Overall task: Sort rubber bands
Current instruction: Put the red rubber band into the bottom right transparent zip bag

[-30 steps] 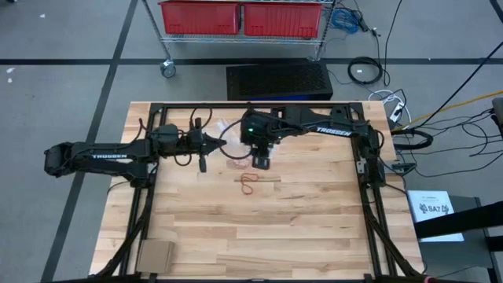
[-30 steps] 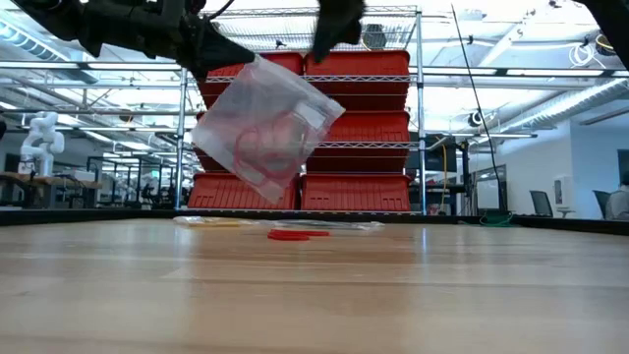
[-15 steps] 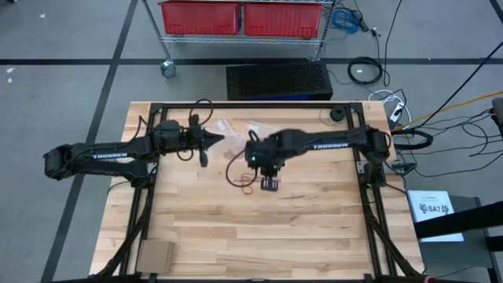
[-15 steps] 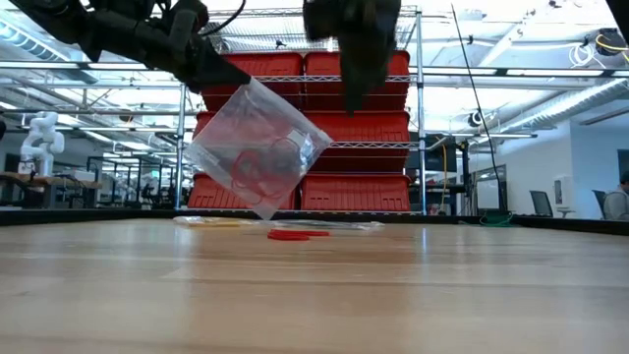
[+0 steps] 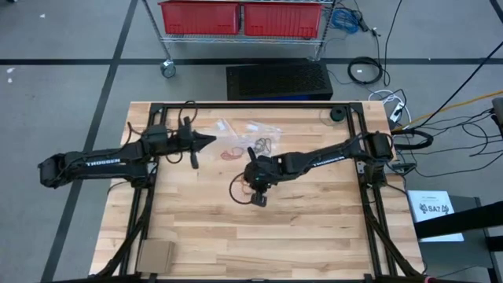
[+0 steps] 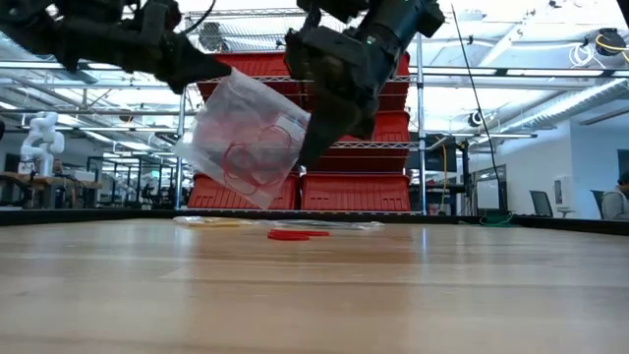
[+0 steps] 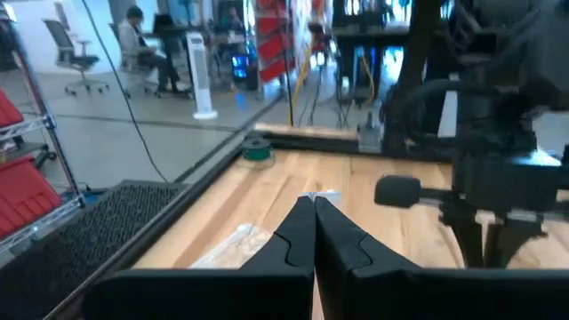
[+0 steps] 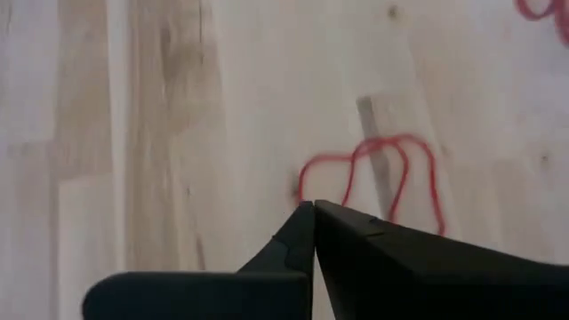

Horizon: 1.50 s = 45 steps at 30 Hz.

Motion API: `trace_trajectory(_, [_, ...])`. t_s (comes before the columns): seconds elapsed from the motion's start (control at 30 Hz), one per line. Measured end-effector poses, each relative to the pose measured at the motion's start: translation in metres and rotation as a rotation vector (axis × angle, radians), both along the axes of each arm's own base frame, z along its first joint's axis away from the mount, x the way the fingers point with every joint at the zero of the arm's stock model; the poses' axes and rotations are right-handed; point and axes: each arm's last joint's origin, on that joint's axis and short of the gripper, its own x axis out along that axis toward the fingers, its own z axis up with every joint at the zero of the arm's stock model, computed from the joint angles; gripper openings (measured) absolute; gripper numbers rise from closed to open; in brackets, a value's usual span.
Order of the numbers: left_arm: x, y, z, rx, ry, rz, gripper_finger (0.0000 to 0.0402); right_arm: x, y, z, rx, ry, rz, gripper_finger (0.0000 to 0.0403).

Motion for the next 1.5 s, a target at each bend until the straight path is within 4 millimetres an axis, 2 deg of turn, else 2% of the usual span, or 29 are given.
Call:
trace_trajectory(0.1, [-0.009, -0.003, -0.009, -0.032, -0.044, 0.006, 0.0000, 0.003, 0.001, 0.002, 0.021, -0.044, -0.035, 0.0001])
trace_trajectory(0.23, [-0.016, -0.005, -0.010, -0.025, -0.074, 0.004, 0.0000, 0.006, -0.011, 0.004, 0.077, -0.072, -0.187, 0.0014])
trace_trajectory(0.33, [-0.018, -0.006, -0.009, -0.020, -0.087, 0.004, 0.0000, 0.006, -0.019, 0.004, 0.076, -0.069, -0.249, 0.0050])
trace_trajectory(0.5, [-0.018, -0.006, -0.010, -0.026, -0.069, 0.004, 0.0000, 0.008, -0.022, 0.000, 0.078, -0.067, -0.294, 0.0143])
trace_trajectory(0.63, [-0.018, -0.006, -0.013, -0.036, -0.042, 0.005, 0.0000, 0.015, -0.022, -0.017, 0.103, -0.058, -0.333, 0.0221])
trace_trajectory(0.73, [-0.018, -0.006, -0.013, -0.037, -0.042, 0.001, 0.0000, 0.022, -0.022, -0.034, 0.103, -0.058, -0.339, 0.0265])
trace_trajectory(0.83, [-0.018, -0.007, -0.013, -0.037, -0.042, -0.021, 0.0000, 0.028, -0.022, -0.055, 0.086, -0.039, -0.349, 0.0292])
trace_trajectory(0.97, [-0.018, -0.008, -0.014, -0.039, -0.040, -0.042, 0.0000, 0.031, -0.023, -0.074, 0.045, -0.013, -0.358, 0.0307])
trace_trajectory(1.1, [-0.018, -0.008, -0.014, -0.039, -0.039, -0.046, 0.0000, 0.033, -0.023, -0.085, -0.010, 0.006, -0.368, 0.0304])
trace_trajectory(1.23, [-0.018, -0.008, -0.014, -0.038, -0.039, -0.046, 0.0000, 0.030, -0.023, -0.094, -0.075, 0.053, -0.370, 0.0265])
trace_trajectory(1.33, [-0.018, -0.008, -0.014, -0.038, -0.040, -0.046, 0.0000, 0.027, -0.025, -0.095, -0.102, 0.081, -0.380, 0.0201])
trace_trajectory(1.5, [-0.018, -0.008, -0.013, -0.034, -0.042, -0.046, 0.0000, 0.024, -0.027, -0.097, -0.144, 0.113, -0.353, 0.0048])
